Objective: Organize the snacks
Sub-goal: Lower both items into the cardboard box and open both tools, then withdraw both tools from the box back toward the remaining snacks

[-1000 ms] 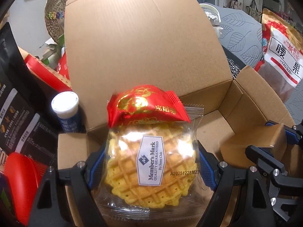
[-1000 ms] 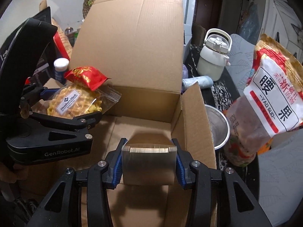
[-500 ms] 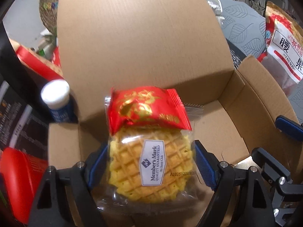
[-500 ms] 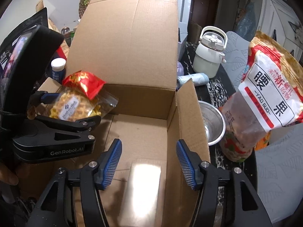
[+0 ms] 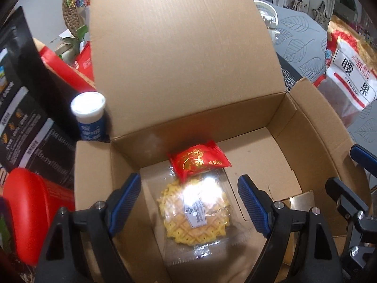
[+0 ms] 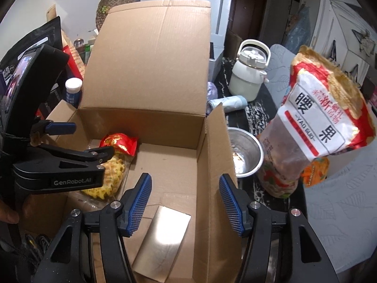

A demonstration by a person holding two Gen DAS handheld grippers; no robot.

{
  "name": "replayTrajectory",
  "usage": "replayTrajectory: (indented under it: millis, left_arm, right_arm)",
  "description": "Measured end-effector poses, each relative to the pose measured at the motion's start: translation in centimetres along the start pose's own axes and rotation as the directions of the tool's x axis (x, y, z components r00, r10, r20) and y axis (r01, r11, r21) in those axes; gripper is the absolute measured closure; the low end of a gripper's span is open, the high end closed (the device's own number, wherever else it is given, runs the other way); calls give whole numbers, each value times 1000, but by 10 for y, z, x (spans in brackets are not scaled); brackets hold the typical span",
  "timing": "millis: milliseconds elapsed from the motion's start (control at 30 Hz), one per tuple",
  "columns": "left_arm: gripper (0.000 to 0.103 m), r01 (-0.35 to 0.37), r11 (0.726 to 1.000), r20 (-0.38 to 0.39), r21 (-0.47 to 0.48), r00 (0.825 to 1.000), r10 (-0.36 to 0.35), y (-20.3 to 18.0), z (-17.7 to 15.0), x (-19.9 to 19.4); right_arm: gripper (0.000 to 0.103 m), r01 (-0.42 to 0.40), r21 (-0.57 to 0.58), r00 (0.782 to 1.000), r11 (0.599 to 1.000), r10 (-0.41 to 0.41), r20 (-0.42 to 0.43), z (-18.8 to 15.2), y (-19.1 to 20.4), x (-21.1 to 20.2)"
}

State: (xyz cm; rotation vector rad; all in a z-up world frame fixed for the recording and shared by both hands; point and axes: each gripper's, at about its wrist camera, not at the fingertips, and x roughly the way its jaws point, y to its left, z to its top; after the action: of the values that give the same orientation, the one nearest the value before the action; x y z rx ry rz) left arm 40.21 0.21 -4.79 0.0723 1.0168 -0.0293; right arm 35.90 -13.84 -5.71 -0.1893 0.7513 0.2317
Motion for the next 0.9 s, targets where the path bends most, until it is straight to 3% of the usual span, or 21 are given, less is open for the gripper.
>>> replayTrajectory:
  millis: [500,900]
  left_arm:
    - [18,-13,1000,132,7,991,12,-14,-19,-85]
    - [18,-15,1000,294,9,956,12,-11,-40,-177]
  right_arm:
    - [43,25,13,994,1000,-26,102,2,3,-69]
    - [39,33,37,977,999,-40,210,-2,4,-143]
